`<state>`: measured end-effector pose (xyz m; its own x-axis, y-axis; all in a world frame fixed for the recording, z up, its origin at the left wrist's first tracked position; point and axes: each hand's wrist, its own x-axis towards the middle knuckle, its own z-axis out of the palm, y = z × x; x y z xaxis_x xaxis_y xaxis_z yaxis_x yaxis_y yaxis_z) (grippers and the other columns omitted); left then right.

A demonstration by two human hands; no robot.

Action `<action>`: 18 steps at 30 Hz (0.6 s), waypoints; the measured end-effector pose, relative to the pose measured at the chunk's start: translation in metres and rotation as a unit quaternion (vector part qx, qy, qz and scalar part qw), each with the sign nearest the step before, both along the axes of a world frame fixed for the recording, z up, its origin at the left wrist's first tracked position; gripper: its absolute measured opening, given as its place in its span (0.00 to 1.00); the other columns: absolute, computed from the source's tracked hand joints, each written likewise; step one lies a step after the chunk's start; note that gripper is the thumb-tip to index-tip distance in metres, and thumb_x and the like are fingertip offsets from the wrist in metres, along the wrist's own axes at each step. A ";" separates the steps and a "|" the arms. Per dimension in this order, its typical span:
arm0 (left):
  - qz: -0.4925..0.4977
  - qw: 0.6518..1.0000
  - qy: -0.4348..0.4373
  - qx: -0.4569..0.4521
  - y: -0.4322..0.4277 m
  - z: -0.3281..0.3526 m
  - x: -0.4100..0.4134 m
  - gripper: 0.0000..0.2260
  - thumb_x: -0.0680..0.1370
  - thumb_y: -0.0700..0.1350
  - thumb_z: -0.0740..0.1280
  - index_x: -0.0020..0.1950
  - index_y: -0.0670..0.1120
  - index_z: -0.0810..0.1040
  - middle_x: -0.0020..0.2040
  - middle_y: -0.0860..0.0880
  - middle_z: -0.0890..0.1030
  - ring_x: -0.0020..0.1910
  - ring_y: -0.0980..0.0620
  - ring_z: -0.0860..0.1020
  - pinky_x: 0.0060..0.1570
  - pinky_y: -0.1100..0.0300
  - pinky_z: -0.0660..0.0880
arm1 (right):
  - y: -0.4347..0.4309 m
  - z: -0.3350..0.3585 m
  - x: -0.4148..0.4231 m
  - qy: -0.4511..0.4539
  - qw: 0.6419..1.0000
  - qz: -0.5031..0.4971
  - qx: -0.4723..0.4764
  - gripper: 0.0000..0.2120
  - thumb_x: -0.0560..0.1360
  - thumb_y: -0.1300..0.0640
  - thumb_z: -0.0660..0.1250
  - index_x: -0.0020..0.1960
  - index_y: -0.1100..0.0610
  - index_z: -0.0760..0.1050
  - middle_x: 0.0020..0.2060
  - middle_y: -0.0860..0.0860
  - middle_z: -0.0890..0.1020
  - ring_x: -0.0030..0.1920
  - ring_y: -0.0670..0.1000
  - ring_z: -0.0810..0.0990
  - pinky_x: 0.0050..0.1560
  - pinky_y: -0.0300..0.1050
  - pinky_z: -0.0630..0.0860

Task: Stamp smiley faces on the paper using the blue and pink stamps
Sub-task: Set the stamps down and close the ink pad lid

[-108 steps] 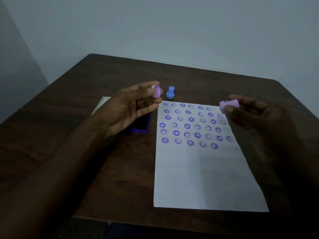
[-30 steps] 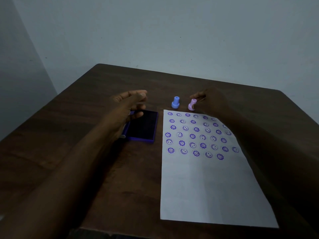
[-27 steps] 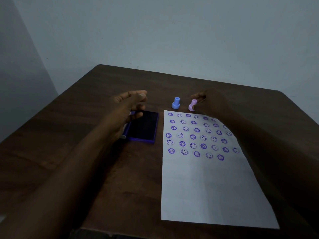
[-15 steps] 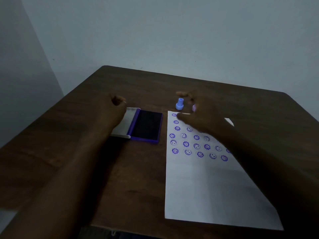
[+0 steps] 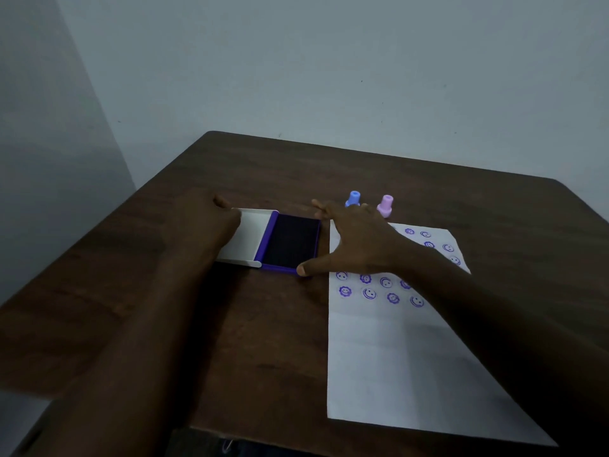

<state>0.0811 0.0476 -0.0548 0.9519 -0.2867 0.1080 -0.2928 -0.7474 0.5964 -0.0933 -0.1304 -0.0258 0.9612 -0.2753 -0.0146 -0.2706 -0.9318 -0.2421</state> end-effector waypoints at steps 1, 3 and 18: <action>0.009 1.000 -0.005 0.002 0.000 0.000 0.000 0.10 0.78 0.49 0.67 0.39 0.46 0.76 0.37 0.46 0.75 0.34 0.50 0.71 0.35 0.58 0.66 | 0.000 0.000 0.001 0.006 1.000 -0.001 -0.003 0.57 0.58 0.23 0.67 0.78 0.48 0.54 0.70 0.53 0.73 0.72 0.57 0.67 0.74 0.62 0.56; 0.008 1.000 0.001 0.010 0.000 0.001 -0.002 0.11 0.79 0.52 0.66 0.41 0.47 0.75 0.40 0.44 0.76 0.36 0.48 0.73 0.39 0.57 0.67 | 0.000 0.001 0.001 0.011 1.000 -0.005 -0.005 0.57 0.58 0.23 0.68 0.78 0.48 0.53 0.73 0.53 0.70 0.74 0.58 0.65 0.74 0.62 0.54; -0.112 0.937 0.175 -0.281 -0.026 0.032 -0.051 0.28 0.69 0.58 0.76 0.67 0.54 0.75 0.57 0.54 0.78 0.47 0.60 0.75 0.38 0.62 0.72 | -0.003 -0.008 -0.008 -0.059 0.998 -0.013 0.009 0.60 0.55 0.21 0.66 0.78 0.50 0.56 0.74 0.44 0.67 0.76 0.57 0.58 0.72 0.51 0.35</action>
<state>0.0301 0.0220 -0.0224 0.8802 -0.4745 -0.0065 -0.1167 -0.2298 0.9662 -0.1012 -0.1331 -0.0336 0.9492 -0.3009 0.0922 -0.2635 -0.9199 -0.2903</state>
